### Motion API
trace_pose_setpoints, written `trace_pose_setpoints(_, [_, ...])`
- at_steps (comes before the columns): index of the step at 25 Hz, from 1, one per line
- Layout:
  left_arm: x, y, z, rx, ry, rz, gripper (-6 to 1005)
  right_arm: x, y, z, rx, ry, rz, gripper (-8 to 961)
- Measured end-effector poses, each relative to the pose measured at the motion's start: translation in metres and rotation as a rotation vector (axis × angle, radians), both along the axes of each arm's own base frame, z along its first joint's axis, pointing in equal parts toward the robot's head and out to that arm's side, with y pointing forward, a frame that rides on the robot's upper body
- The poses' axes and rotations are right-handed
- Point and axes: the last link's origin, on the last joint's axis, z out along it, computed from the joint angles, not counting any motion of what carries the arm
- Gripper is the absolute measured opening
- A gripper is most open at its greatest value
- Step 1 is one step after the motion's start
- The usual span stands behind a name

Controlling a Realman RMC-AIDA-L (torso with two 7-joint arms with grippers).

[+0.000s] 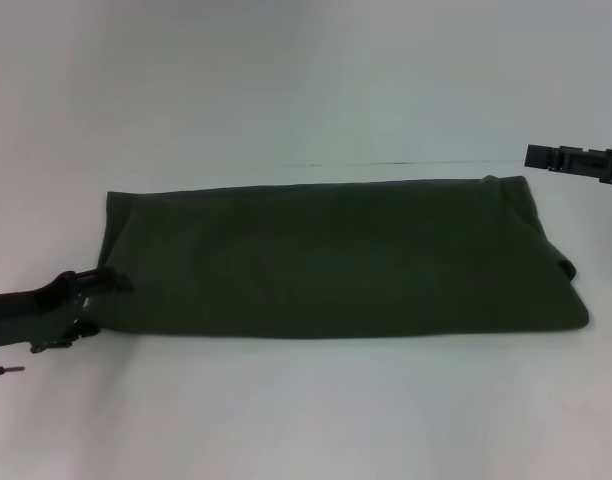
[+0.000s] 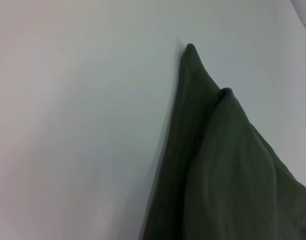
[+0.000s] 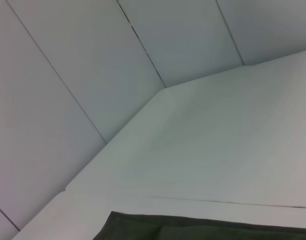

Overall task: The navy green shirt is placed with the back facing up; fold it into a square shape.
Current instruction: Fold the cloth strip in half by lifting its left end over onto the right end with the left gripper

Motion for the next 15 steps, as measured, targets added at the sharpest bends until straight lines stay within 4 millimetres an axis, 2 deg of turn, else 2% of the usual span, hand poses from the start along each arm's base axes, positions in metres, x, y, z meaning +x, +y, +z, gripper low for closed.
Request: trace_pose_setpoints(15, [0.0055,-0.0033,0.0019,-0.044,-0.034,-0.005,900,0.0013,-0.0006,0.0001,0.000,0.003,-0.008,906])
